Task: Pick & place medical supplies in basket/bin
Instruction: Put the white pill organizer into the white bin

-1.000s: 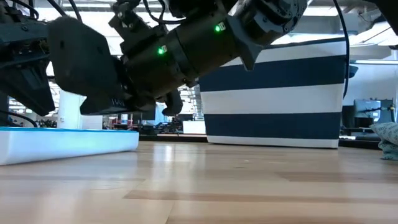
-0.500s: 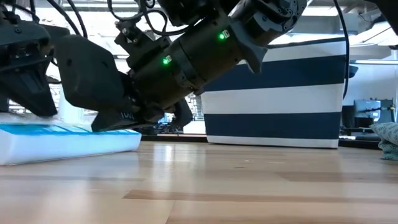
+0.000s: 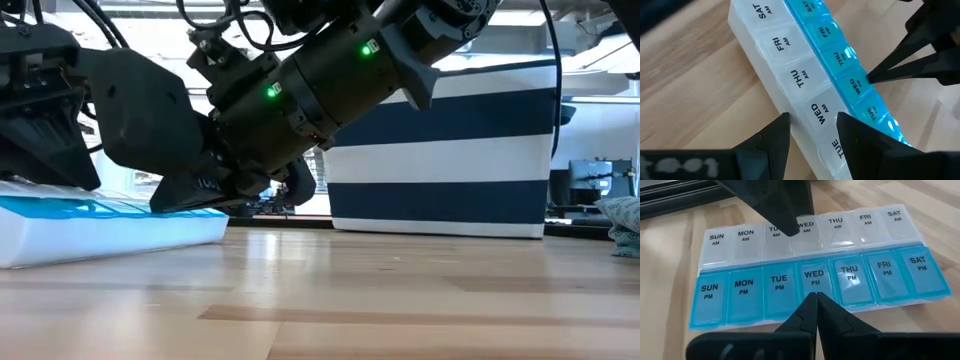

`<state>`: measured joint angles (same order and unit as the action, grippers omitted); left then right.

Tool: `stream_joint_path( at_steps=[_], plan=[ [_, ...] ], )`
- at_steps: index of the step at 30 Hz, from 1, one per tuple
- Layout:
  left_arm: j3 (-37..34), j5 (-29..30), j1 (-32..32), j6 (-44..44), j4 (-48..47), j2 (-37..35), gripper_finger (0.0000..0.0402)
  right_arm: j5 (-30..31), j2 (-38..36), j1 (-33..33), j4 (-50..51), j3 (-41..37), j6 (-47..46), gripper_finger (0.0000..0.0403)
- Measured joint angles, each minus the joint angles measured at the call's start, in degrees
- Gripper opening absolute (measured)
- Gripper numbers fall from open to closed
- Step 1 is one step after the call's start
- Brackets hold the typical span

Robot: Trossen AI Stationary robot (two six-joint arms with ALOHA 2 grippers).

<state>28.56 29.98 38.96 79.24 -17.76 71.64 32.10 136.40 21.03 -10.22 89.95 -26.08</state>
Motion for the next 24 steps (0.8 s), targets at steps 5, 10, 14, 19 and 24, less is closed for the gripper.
stream_joint_path(
  at_steps=[5,10,14,19,24],
  plan=[
    [0.0,-0.9,0.0,-0.1,0.7,0.0,0.0151,-0.3,0.0,0.1,0.9,0.0,-1.7,0.0],
    [0.0,-4.1,-0.1,0.9,-1.9,-0.1,0.0151,-1.0,0.0,0.0,1.5,0.1,-3.1,0.0],
    [0.0,-5.0,-0.3,0.5,-0.8,-0.1,0.0151,-0.9,0.2,0.0,2.3,0.0,-4.2,0.0],
    [0.0,-6.4,-0.8,-0.5,-0.1,-0.1,0.0151,-1.9,0.3,0.0,2.7,0.0,-4.5,0.0],
    [0.0,-5.9,-0.8,-0.6,-0.1,-0.1,0.0151,-2.1,0.3,0.0,2.7,-0.1,-4.5,0.0]
  ],
)
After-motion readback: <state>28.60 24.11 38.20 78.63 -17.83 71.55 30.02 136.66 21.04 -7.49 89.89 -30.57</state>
